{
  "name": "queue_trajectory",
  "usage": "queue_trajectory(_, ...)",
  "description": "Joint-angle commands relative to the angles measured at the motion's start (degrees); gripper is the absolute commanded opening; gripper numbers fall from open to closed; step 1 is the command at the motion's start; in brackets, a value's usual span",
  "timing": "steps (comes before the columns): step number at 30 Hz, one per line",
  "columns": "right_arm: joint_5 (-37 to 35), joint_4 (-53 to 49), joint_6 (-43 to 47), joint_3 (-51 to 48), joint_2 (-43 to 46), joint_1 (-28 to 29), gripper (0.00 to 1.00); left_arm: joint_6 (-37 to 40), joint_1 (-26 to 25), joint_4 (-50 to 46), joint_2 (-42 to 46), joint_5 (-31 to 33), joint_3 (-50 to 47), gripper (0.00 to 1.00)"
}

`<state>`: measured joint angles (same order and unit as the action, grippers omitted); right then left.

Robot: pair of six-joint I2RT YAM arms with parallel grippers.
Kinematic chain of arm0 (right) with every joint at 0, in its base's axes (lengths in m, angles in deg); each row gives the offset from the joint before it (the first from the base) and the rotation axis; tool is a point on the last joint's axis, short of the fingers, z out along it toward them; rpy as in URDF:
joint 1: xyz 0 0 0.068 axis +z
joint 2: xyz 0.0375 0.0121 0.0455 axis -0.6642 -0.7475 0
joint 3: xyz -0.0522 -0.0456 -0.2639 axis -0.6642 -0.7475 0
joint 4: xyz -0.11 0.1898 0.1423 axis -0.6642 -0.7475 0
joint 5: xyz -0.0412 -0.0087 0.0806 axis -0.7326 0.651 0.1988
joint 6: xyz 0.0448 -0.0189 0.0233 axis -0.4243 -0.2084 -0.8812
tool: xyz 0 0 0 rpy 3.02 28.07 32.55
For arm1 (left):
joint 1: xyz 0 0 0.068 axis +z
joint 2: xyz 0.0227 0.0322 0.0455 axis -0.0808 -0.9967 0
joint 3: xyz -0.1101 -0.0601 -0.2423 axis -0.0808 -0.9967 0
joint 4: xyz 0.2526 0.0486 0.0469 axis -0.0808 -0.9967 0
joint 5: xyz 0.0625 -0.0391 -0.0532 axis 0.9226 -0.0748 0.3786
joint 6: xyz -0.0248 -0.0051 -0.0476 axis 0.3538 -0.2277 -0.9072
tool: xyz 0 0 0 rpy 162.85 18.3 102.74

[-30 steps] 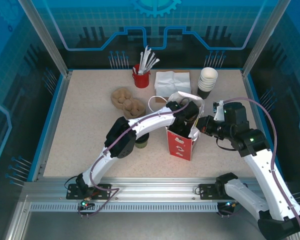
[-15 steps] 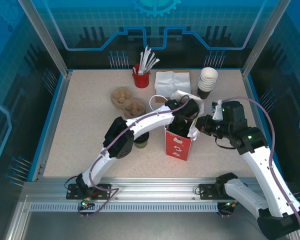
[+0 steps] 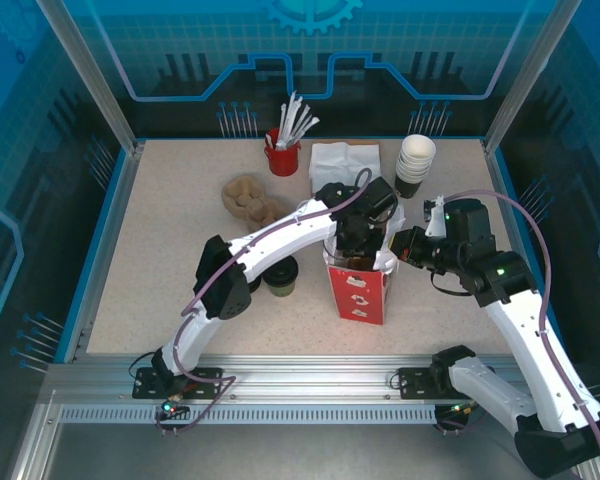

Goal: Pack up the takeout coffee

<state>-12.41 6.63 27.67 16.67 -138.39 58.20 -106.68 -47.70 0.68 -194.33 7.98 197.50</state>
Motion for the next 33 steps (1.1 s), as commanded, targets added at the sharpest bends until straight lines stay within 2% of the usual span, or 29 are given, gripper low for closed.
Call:
queue_trajectory(1, -2.0, -2.9, 2.3, 1.1, -1.2, 0.7, 0.00, -0.1, -0.5, -2.8, 5.4, 1.5, 4.6, 0.43)
queue_trajectory(9, -2.5, -3.4, 3.5, 2.9, -2.1, 0.6, 0.00, 1.2, -0.2, -5.4, 6.2, 5.3, 7.2, 0.43)
queue_trajectory(13, -2.6, -3.4, 4.4, 3.8, -2.2, 0.6, 0.00, 1.5, 0.4, -5.6, 5.6, 9.1, 5.6, 0.43)
queue_trajectory(21, -3.5, -3.7, 7.8, 3.5, -2.6, 0.3, 0.00, 0.6, 0.6, -2.8, 6.9, 4.8, 6.9, 0.42)
queue_trajectory(28, -0.6, -1.1, 12.9, 3.1, -2.2, -1.2, 0.00, 1.5, 0.7, 1.2, 16.5, 4.4, 3.4, 0.43)
queue_trajectory(33, 5.4, 4.6, 18.4, 0.1, 0.4, -3.9, 0.00, 2.3, 1.6, 10.7, 28.9, 10.0, -11.4, 0.43)
